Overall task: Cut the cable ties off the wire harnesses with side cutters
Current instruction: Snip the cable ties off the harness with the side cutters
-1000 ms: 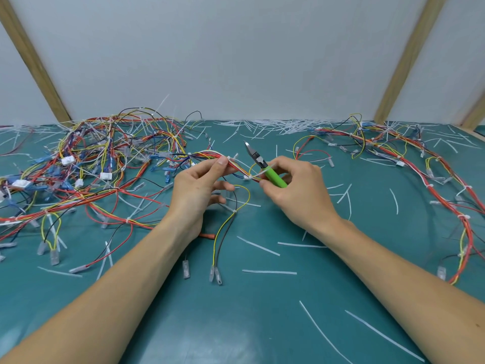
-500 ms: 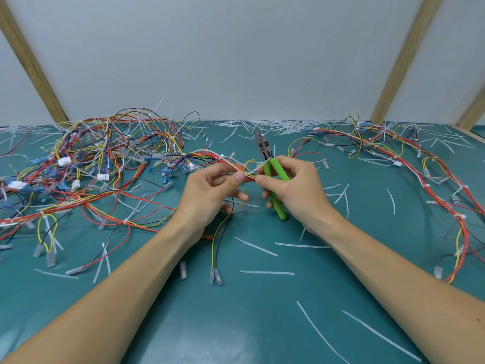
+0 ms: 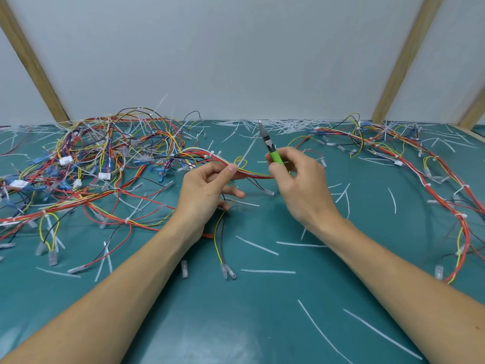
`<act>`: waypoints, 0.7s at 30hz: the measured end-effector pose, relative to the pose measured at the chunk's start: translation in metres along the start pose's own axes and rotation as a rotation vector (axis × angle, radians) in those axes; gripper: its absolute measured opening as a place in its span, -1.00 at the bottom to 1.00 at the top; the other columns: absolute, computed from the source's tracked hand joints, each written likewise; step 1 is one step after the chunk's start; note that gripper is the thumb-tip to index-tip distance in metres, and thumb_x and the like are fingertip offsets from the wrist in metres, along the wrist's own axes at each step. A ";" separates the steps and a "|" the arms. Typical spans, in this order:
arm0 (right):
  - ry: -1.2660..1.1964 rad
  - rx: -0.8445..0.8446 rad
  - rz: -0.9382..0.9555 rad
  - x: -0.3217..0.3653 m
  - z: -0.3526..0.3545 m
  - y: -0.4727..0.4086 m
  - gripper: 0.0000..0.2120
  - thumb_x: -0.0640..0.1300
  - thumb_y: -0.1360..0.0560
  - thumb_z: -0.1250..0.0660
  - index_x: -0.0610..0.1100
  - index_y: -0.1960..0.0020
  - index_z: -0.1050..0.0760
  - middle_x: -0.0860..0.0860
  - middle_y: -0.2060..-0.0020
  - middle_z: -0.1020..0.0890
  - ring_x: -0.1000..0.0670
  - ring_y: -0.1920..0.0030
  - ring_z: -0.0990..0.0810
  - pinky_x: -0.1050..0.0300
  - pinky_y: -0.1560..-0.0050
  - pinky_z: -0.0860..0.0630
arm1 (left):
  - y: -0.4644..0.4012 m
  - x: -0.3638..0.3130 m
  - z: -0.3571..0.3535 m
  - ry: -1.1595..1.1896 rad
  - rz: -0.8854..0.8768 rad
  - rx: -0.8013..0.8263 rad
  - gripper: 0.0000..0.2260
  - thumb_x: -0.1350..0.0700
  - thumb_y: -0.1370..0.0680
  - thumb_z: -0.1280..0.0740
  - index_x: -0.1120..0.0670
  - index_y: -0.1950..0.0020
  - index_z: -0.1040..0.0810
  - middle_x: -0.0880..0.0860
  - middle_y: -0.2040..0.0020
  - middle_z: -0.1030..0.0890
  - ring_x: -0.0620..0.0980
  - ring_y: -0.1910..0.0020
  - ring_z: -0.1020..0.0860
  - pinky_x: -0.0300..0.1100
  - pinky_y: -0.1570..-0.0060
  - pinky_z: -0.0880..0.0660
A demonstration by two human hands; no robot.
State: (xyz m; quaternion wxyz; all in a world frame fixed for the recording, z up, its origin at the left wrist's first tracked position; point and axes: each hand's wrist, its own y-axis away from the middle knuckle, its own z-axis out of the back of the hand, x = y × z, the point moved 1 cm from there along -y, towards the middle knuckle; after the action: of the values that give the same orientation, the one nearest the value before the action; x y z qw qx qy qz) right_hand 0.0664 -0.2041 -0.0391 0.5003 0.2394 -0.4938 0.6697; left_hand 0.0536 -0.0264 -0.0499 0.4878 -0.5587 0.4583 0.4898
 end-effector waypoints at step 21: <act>0.399 0.013 0.313 -0.002 0.014 -0.003 -0.66 0.13 -0.44 -0.36 0.05 -0.16 -0.66 0.12 0.02 -0.64 0.05 0.05 -0.63 0.08 0.01 -0.54 | -0.005 0.001 0.005 0.069 0.045 -0.094 -0.76 -0.04 -0.64 -0.32 0.09 0.08 -0.64 0.02 0.08 -0.74 -0.08 0.44 -0.60 -0.27 0.52 -0.47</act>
State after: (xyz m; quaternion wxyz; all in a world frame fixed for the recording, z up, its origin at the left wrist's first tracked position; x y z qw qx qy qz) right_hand 0.0672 -0.2178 -0.0341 0.4765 0.0265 -0.4119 0.7762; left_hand 0.0583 -0.0210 -0.0507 0.4340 -0.5870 0.4637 0.5020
